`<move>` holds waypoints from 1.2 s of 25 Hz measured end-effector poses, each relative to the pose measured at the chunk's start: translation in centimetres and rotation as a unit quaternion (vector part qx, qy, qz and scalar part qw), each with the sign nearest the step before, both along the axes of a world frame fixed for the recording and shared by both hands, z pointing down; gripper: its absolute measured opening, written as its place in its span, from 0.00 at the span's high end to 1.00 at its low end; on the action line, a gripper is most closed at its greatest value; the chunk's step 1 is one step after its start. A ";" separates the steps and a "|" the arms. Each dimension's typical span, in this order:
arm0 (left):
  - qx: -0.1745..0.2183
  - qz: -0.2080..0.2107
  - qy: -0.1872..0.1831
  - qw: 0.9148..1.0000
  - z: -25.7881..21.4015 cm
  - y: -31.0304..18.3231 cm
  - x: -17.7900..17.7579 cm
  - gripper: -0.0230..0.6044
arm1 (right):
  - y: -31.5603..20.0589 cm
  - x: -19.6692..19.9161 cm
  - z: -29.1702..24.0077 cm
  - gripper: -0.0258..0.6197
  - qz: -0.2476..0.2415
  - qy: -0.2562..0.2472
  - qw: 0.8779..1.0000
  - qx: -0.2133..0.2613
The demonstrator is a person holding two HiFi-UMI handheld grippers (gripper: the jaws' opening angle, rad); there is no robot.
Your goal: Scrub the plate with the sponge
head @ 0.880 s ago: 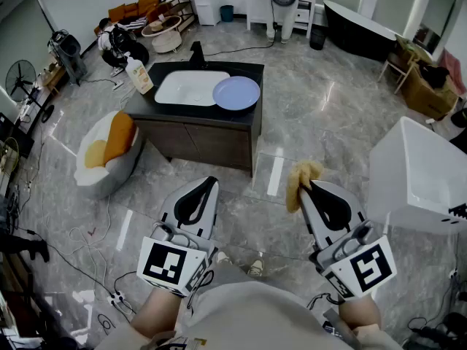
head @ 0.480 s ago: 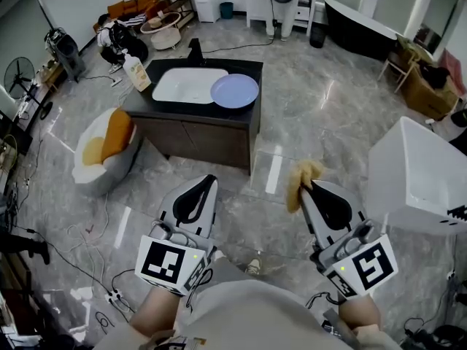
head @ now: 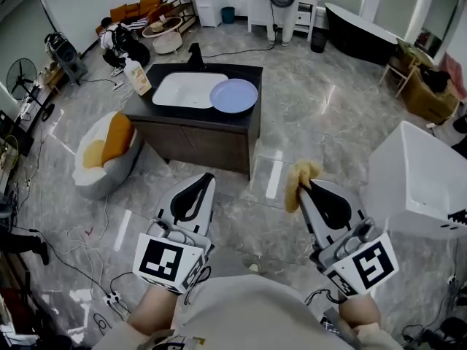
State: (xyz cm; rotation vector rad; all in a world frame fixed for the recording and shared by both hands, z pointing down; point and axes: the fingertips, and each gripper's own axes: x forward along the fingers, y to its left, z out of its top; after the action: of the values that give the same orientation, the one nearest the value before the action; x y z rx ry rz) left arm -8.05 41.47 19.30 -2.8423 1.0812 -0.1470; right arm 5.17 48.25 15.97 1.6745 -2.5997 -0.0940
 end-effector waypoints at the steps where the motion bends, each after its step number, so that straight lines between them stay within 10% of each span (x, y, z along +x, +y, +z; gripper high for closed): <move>1: 0.002 -0.003 0.001 1.000 0.0 0.0 0.0 0.92 | -0.1 0.1 0.1 0.89 -0.002 0.000 1.000 0.000; 30: -0.030 0.000 -0.013 0.999 4.1 -16.6 0.7 0.92 | -17.0 1.7 4.5 0.89 0.015 -0.001 0.999 -0.033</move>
State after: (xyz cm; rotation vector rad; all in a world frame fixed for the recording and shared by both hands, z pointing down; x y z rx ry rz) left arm -7.31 24.85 23.37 -2.8848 1.0905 -0.2200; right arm 6.87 31.29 20.44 1.6910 -2.5498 -0.0053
